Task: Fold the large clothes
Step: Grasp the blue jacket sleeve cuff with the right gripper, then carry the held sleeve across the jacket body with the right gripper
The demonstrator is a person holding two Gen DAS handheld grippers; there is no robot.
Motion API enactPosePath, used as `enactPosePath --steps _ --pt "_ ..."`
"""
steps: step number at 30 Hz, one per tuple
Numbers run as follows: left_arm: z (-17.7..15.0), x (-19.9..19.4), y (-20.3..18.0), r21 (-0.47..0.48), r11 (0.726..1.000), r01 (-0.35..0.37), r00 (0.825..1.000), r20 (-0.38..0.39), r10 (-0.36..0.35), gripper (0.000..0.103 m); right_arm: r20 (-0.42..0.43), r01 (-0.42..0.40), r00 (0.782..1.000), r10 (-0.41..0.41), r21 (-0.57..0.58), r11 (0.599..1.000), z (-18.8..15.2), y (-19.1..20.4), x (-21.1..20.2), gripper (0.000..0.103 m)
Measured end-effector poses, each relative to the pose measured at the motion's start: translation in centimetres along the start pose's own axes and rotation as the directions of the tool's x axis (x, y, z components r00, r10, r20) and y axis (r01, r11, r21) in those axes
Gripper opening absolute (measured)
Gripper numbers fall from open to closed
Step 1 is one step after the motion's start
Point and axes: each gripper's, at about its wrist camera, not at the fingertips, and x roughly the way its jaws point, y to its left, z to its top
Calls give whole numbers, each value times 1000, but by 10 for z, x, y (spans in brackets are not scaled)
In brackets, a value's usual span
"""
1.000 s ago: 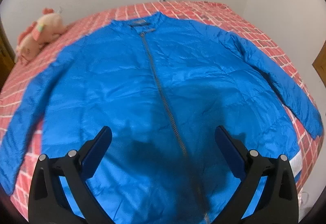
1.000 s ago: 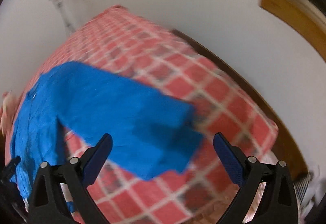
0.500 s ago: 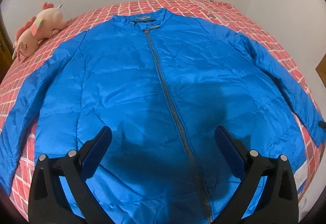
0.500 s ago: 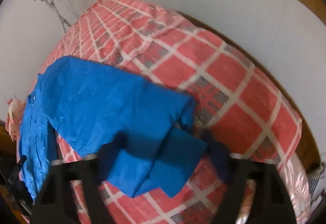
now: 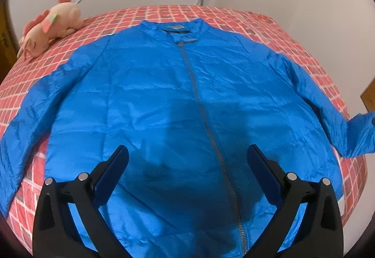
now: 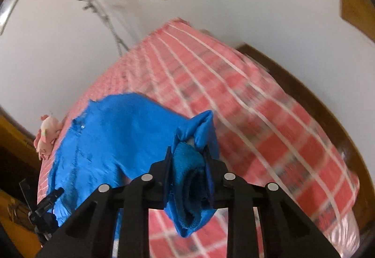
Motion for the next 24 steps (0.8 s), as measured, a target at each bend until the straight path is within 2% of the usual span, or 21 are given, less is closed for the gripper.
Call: enactPosePath --steps 4,8,13,17,19,21,22,24 --pt "5 -1 12 -29 999 -23 1000 15 24 99 -16 -45 999 43 -86 995 21 54 23 23" --pt "10 -1 25 -56 998 -33 999 19 34 99 -74 -94 994 83 -160 983 32 108 60 23" --pt "14 0 36 -78 995 -54 998 22 56 99 -168 -134 981 97 -229 964 32 163 115 23" --pt "16 3 44 -95 993 -66 998 15 68 99 -220 -171 969 113 -262 950 23 188 146 23" --pt "17 5 45 -98 993 -69 997 9 70 99 -259 -207 957 134 -280 937 17 199 159 24" --pt "17 6 45 -101 992 -71 997 2 71 99 -313 -278 931 188 -273 921 12 205 167 31" --pt "17 6 45 -102 992 -70 998 -3 70 99 -349 -335 907 236 -260 906 10 207 169 38" --pt "17 6 44 -103 993 -62 998 -14 61 99 -363 -386 888 282 -254 887 9 208 165 39"
